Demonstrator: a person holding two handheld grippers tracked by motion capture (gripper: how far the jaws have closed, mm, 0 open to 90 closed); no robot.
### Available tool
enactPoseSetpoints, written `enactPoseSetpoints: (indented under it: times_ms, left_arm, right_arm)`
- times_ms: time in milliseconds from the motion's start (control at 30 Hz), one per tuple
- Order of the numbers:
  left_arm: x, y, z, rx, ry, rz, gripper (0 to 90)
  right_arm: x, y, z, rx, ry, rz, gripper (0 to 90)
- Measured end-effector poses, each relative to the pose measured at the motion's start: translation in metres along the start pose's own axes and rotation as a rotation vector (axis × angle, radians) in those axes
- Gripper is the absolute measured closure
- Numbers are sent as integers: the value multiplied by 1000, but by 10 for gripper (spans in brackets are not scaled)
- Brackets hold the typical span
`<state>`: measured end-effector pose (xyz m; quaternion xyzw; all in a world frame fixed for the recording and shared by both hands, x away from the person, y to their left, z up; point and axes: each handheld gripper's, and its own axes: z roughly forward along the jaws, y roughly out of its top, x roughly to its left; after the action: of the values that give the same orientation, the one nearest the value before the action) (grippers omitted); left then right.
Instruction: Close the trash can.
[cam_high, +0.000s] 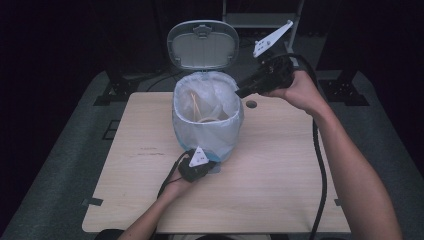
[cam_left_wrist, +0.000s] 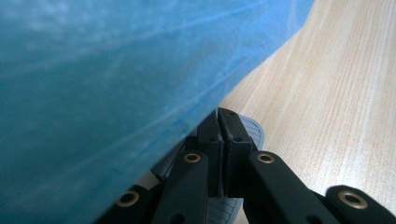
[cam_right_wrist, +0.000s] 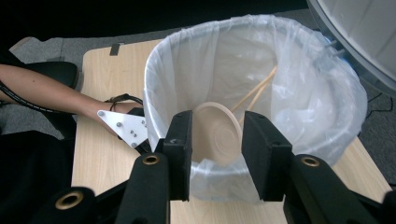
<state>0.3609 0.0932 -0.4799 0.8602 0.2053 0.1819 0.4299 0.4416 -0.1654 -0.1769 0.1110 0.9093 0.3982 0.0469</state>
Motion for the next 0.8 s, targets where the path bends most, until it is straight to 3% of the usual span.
enactPoseSetpoints:
  times_ms: [800]
  left_arm:
    - [0, 0, 0, 2, 5, 3, 883]
  right_arm:
    - [-6, -54, -13, -9, -29, 79, 594]
